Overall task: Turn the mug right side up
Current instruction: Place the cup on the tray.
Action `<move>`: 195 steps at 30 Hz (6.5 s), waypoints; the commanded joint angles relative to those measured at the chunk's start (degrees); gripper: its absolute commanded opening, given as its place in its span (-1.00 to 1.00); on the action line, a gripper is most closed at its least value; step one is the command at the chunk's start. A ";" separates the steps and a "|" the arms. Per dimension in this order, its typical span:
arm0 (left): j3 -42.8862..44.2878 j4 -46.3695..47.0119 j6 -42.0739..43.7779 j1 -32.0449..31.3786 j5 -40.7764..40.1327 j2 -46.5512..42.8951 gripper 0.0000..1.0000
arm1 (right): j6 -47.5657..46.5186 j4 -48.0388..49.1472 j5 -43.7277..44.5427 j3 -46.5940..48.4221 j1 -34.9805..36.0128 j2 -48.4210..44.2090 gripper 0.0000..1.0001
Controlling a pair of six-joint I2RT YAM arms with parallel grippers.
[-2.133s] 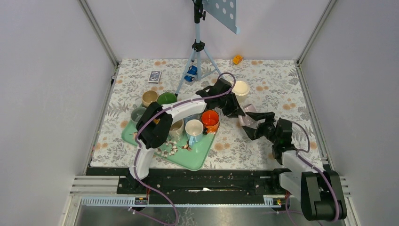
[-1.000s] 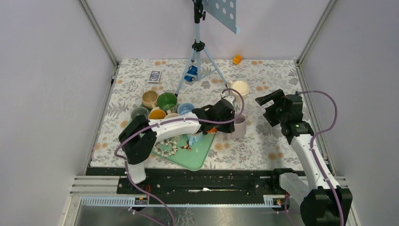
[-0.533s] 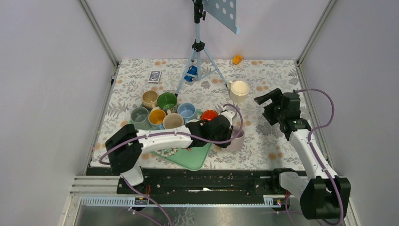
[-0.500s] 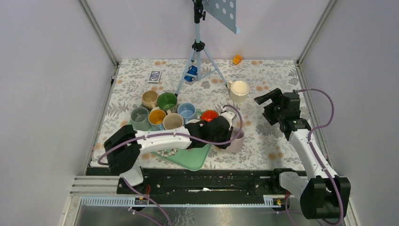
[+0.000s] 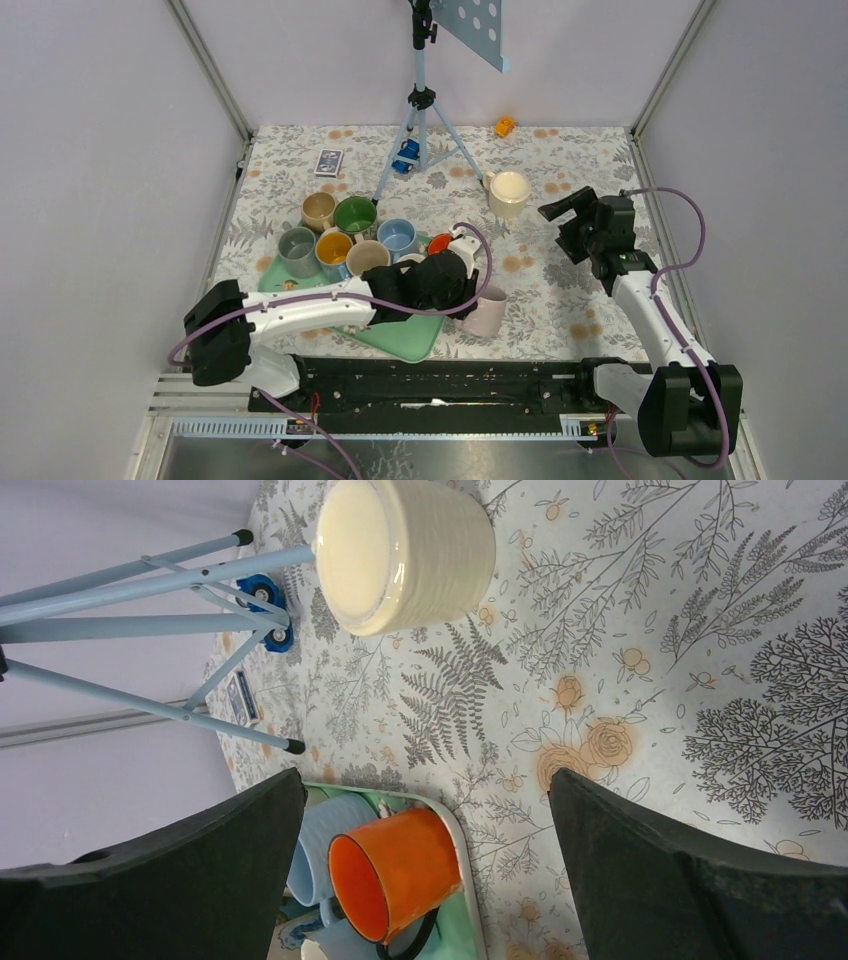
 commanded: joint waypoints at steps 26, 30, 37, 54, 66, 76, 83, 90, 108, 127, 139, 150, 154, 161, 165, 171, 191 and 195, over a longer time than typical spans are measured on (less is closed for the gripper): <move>-6.92 -11.04 -9.26 -2.54 -8.18 -21.24 -1.00 | -0.79 4.61 -3.88 -3.50 -0.21 0.02 0.99; -7.91 -13.18 -10.91 -3.18 -10.32 -22.74 -1.00 | -0.95 4.46 -4.11 -3.58 -0.16 -0.11 0.99; -9.28 -17.25 -13.80 -4.26 -13.70 -24.54 -1.00 | -0.76 4.76 -4.18 -3.76 -0.10 -0.29 0.99; -13.54 -25.64 -22.43 -10.52 -18.78 -25.32 -1.00 | -0.12 7.98 -5.83 -5.59 -0.07 0.38 0.99; -18.08 -25.37 -26.44 -15.26 -18.01 -24.17 -1.00 | -0.27 8.51 -6.31 -6.42 0.39 0.65 0.99; -17.95 -29.12 -29.14 -16.18 -19.49 -22.59 -1.00 | -0.16 9.13 -6.48 -7.21 0.81 0.81 0.99; -17.24 -33.00 -32.13 -16.26 -22.81 -23.07 -1.00 | -0.01 9.60 -6.62 -7.46 1.02 1.04 0.99; -16.56 -32.09 -30.23 -16.27 -21.99 -22.36 -1.00 | 0.09 9.78 -6.66 -7.58 1.20 1.00 0.99; -15.47 -24.50 -26.21 -16.21 -14.80 -22.45 -0.18 | -0.17 9.22 -6.93 -8.07 1.42 0.21 0.99; -15.69 -32.19 -30.39 -16.02 -13.76 -21.56 -0.17 | -0.35 9.31 -7.75 -7.88 1.58 -0.02 0.99; -12.80 -42.65 -34.83 -14.74 -18.15 -18.47 0.00 | -0.12 11.12 -8.47 -8.12 1.76 1.33 0.99; -12.93 -44.78 -33.95 -7.33 -20.15 -19.43 0.00 | 0.16 13.49 -9.77 -8.42 1.77 3.27 0.99; -12.98 -43.54 -32.11 -4.41 -20.76 -18.81 -0.01 | -0.09 13.65 -9.91 -8.30 1.70 3.61 0.99; -13.84 -40.02 -29.02 0.54 -20.47 -18.60 -0.02 | -0.44 13.74 -10.13 -8.36 1.70 3.73 0.99; -14.46 -39.31 -28.20 1.89 -20.33 -19.42 -0.02 | -0.81 13.57 -10.16 -8.24 1.71 3.72 0.99; -13.50 -37.88 -24.44 1.84 -16.28 -21.45 -0.02 | -3.07 12.26 -9.36 -6.88 2.05 4.08 0.99; 0.65 -38.49 -9.72 3.83 -11.13 -25.86 0.42 | -24.17 -5.03 1.23 21.98 5.72 24.00 0.99; 1.77 -34.42 -6.23 8.34 -8.63 -25.64 0.61 | -30.64 -7.37 3.65 31.73 5.87 31.84 0.99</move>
